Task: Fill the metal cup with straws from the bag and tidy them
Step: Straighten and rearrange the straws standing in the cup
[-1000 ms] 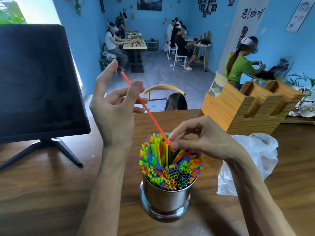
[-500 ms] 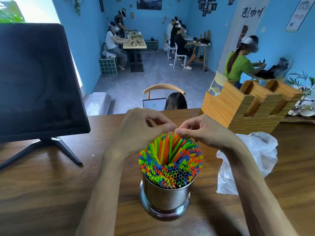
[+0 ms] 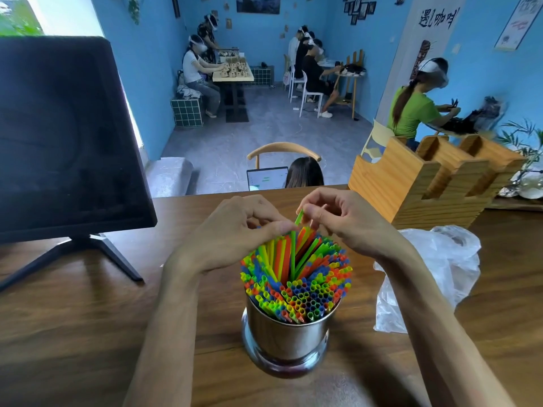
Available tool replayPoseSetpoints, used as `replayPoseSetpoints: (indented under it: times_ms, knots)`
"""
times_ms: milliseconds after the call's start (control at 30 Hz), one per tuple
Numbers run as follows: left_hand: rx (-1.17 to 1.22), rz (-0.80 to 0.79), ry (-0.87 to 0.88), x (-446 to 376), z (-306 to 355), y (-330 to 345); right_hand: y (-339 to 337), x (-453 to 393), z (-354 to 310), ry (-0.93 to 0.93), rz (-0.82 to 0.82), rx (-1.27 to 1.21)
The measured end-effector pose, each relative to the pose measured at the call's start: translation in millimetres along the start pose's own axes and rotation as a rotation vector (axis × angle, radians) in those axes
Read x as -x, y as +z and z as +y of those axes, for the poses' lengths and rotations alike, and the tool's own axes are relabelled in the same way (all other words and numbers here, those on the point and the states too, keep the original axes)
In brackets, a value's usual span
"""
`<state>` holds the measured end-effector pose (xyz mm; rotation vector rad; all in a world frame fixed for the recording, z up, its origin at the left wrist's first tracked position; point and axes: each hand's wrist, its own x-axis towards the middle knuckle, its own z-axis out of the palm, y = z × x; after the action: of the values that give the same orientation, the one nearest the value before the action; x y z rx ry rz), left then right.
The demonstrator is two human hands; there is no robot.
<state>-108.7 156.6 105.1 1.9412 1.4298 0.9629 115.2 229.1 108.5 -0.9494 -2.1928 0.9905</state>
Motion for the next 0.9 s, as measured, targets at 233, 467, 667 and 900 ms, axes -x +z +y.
replayPoseSetpoints:
  times_ms: [233, 467, 667, 900]
  knots:
    - [0.085, 0.169, -0.024, -6.2, 5.1, 7.6, -2.7, -3.1, -27.0, -0.283, 0.303, -0.267]
    - [0.257, 0.266, 0.14, -12.3, 22.1, 13.1, 3.6, -7.5, -50.3, -0.399, 0.29, -0.38]
    - [0.489, 0.242, 0.283, -5.0, 31.4, -2.6, 5.0, -4.4, -31.3, -0.087, 0.307, -0.44]
    - [0.43, -0.006, 0.12, -2.7, 36.6, 3.8, 1.9, -10.9, -29.6, -0.053, 0.324, -0.702]
